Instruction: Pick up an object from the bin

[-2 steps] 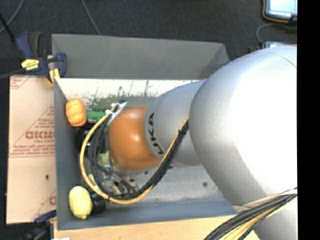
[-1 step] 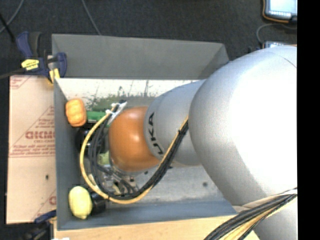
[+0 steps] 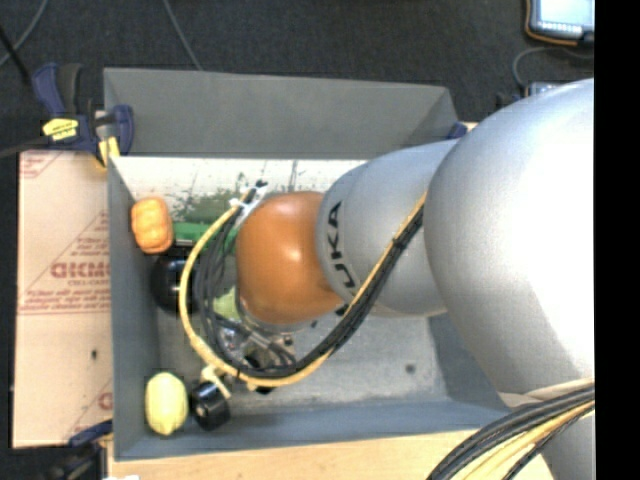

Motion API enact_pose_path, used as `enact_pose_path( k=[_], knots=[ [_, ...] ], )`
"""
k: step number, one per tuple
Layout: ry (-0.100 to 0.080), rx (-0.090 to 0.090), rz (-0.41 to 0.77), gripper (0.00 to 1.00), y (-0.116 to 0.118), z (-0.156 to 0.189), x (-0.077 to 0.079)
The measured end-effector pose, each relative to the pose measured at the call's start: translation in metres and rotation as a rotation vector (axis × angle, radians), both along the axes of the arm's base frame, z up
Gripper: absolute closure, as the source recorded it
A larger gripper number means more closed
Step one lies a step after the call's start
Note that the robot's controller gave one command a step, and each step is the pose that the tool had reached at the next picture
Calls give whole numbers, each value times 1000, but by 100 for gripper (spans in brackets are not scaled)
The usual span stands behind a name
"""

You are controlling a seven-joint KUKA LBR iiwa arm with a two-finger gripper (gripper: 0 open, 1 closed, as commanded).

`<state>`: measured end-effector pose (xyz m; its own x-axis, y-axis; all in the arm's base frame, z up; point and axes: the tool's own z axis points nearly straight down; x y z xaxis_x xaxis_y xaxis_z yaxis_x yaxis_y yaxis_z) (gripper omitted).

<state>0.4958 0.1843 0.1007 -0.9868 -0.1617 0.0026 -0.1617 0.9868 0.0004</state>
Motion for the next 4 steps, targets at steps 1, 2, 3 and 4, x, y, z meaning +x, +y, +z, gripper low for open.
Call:
enact_pose_path(
  k=[1,2,3,4],
  knots=[
    [-9,-1,124,100,-5,47,10],
    [-12,6,-134,100,3,81,17],
    [-9,1,-194,100,-43,91,10],
    [-5,-2,-180,100,-55,138,14]
  ],
)
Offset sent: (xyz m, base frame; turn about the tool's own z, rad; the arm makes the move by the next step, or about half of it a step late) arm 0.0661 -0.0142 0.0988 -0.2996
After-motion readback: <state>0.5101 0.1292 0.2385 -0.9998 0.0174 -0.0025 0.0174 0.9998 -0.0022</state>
